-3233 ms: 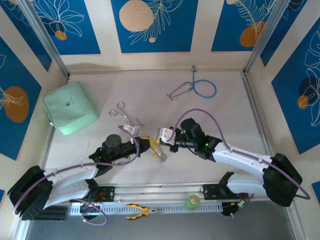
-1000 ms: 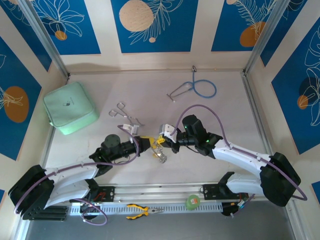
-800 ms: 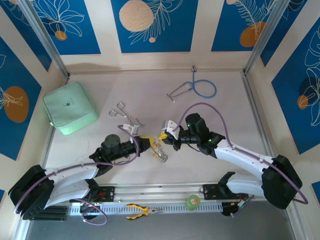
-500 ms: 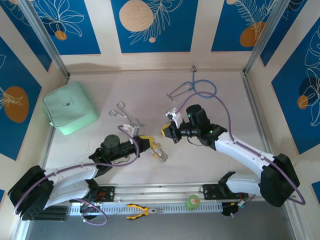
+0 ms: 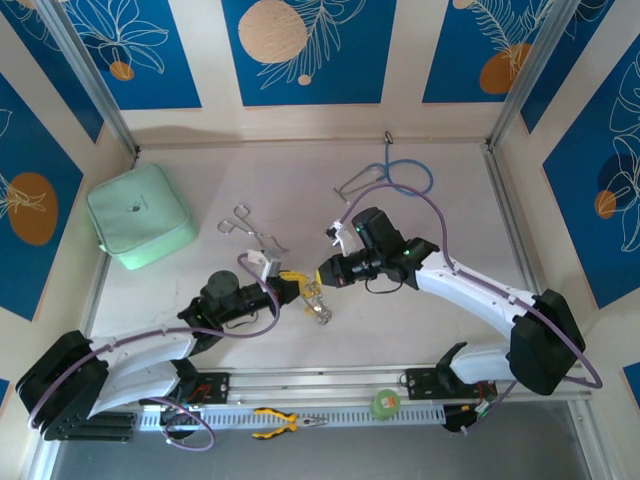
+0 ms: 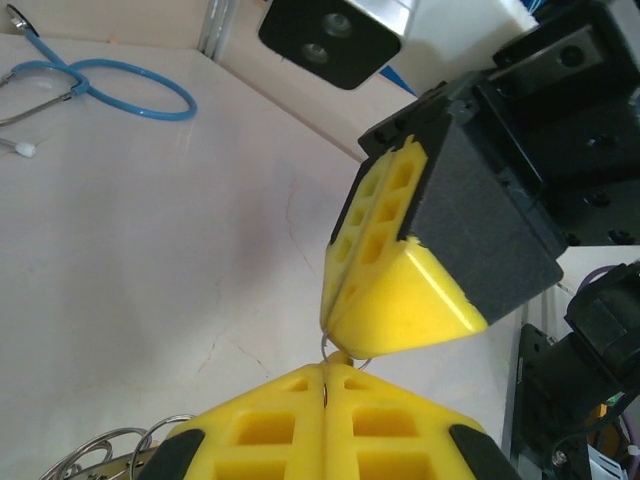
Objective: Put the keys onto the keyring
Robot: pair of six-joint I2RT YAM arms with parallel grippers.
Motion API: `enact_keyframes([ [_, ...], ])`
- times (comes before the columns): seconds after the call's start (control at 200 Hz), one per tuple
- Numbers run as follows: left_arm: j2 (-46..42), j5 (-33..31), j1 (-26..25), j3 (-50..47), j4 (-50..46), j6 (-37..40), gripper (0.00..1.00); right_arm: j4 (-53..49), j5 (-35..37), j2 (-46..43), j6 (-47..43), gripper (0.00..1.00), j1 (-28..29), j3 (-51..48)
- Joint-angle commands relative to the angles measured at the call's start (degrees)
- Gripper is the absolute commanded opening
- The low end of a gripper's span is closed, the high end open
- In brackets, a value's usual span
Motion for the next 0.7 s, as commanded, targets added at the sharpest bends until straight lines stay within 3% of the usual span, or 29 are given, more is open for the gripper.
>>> enact_keyframes([
  [0.0, 0.18, 1.43, 0.49, -0.16, 4.06, 1.94, 0.0, -1.48, -1.82, 1.26, 4.01, 0.0, 0.27, 2.21],
  [0.695, -0.44, 0.03, 0.49, 0.06, 2.59, 2.67, 0.0, 3.73, -6.66, 0.94, 6.29, 0.0, -0.26, 0.47],
])
